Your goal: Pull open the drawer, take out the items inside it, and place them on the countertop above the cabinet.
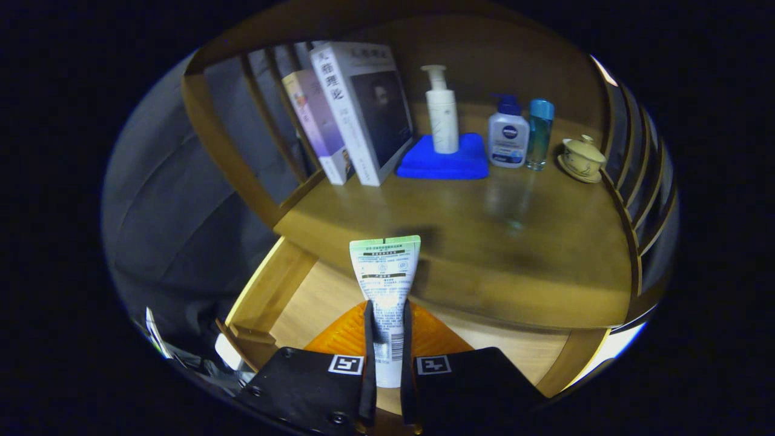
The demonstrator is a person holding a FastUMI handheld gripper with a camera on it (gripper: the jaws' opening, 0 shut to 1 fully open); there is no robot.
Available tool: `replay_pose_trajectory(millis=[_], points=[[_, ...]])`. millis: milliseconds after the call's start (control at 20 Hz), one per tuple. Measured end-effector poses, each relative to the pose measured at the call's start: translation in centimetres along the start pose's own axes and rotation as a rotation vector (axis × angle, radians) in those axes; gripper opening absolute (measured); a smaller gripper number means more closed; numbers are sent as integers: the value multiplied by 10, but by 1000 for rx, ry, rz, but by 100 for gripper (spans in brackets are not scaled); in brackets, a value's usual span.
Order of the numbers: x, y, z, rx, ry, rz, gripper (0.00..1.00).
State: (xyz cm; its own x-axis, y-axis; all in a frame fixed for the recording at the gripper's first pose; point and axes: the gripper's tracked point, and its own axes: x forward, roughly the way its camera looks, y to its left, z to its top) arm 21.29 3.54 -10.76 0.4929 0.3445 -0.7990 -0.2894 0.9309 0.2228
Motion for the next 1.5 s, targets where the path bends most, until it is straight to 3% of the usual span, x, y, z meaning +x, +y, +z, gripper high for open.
replay_pose_trajectory(millis=[200, 600, 700, 750, 1100, 1200, 1500], points=[[7, -23, 37, 178, -45, -33, 18], [41, -48, 71, 364, -51, -81, 20], [48, -53, 74, 397, -47, -92, 20], [53, -55, 74, 403, -45, -102, 26], [59, -52, 75, 371, -76, -137, 36], [50, -44, 83, 339, -129, -130, 47], [-3, -24, 81, 185, -338, -187, 98]])
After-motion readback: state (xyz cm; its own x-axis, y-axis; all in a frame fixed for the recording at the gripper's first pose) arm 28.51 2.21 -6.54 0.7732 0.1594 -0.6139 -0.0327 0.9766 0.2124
